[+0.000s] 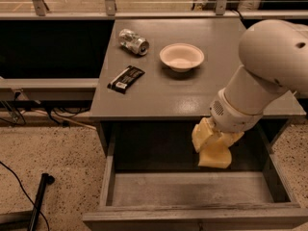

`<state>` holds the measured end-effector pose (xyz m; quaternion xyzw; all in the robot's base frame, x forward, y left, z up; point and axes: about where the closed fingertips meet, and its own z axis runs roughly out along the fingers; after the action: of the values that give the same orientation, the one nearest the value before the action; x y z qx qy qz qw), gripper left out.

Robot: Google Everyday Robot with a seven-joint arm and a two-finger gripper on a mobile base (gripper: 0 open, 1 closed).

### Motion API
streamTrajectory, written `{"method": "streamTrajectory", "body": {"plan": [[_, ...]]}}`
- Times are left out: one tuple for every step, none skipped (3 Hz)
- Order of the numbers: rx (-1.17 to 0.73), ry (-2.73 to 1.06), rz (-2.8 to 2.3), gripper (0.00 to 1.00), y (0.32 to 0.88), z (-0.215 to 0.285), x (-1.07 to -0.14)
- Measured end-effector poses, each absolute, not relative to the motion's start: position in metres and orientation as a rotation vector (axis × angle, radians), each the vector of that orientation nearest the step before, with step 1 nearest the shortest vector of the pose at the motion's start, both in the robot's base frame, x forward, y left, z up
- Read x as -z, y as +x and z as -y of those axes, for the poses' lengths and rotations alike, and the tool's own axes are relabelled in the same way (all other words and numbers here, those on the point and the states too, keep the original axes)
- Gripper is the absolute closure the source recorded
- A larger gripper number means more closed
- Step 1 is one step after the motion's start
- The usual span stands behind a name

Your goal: Pick sponge from top drawer and place on counter

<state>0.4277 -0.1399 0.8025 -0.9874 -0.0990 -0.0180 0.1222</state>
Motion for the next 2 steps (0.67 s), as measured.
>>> {"method": "streamTrajectory", "body": {"plan": [[0.073,-2.928,0.306,1.0,0.4354,0.142,-0.8229],[0.073,-2.928,0.306,1.0,0.4354,0.142,-0.8229]]}}
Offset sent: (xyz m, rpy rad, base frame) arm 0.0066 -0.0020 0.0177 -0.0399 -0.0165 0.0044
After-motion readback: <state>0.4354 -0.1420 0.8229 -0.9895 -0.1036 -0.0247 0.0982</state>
